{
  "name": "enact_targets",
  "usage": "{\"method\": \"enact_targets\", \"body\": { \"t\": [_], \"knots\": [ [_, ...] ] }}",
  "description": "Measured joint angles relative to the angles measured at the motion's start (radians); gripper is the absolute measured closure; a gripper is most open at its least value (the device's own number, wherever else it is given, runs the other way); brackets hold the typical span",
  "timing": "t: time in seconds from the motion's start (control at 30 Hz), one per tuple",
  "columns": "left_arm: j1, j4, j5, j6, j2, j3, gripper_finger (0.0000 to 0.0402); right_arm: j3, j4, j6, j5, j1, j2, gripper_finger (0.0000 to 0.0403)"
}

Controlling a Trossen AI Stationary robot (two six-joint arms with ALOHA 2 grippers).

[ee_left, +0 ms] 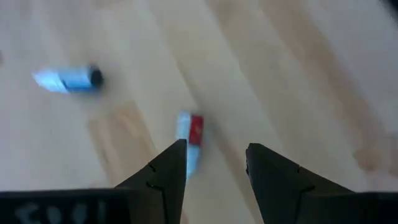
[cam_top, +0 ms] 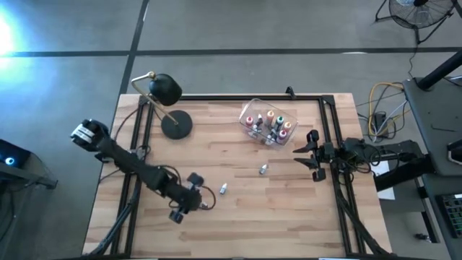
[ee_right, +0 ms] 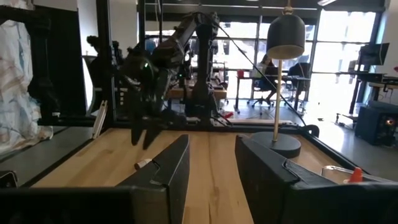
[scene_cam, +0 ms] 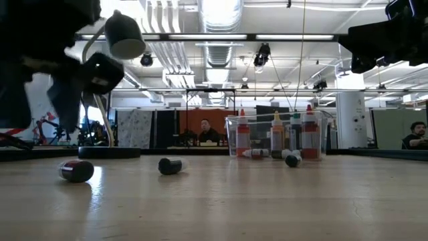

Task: Pick & Place food coloring
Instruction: Put the small red food coloring bottle into the transparent bin

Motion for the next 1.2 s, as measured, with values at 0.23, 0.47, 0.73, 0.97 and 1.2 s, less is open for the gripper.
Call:
{"method": "enact_targets", "body": {
  "t": [0.23, 0.47, 0.73, 0.97, 1.2],
  "knots": [
    [0.002, 0.041, -0.070, -0.070, 0.119, -0.007, 0.0261, 0.000, 0.000, 0.000, 0.000, 0.000, 0.000, 0.0280],
    [0.011, 0.072, -0.077, -0.115, 0.177, -0.006, 0.0271, 0.000, 0.000, 0.000, 0.000, 0.000, 0.000, 0.0280],
    [0.061, 0.072, -0.061, -0.089, 0.182, -0.004, 0.0373, 0.000, 0.000, 0.000, 0.000, 0.000, 0.000, 0.0280],
    [0.280, 0.065, -0.085, -0.077, 0.133, 0.051, 0.0368, 0.000, 0.000, 0.000, 0.000, 0.000, 0.000, 0.0280],
    [0.579, 0.162, -0.017, 0.045, 0.168, 0.345, 0.0362, 0.000, 0.000, 0.000, 0.000, 0.000, 0.000, 0.0280]
  ]
}}
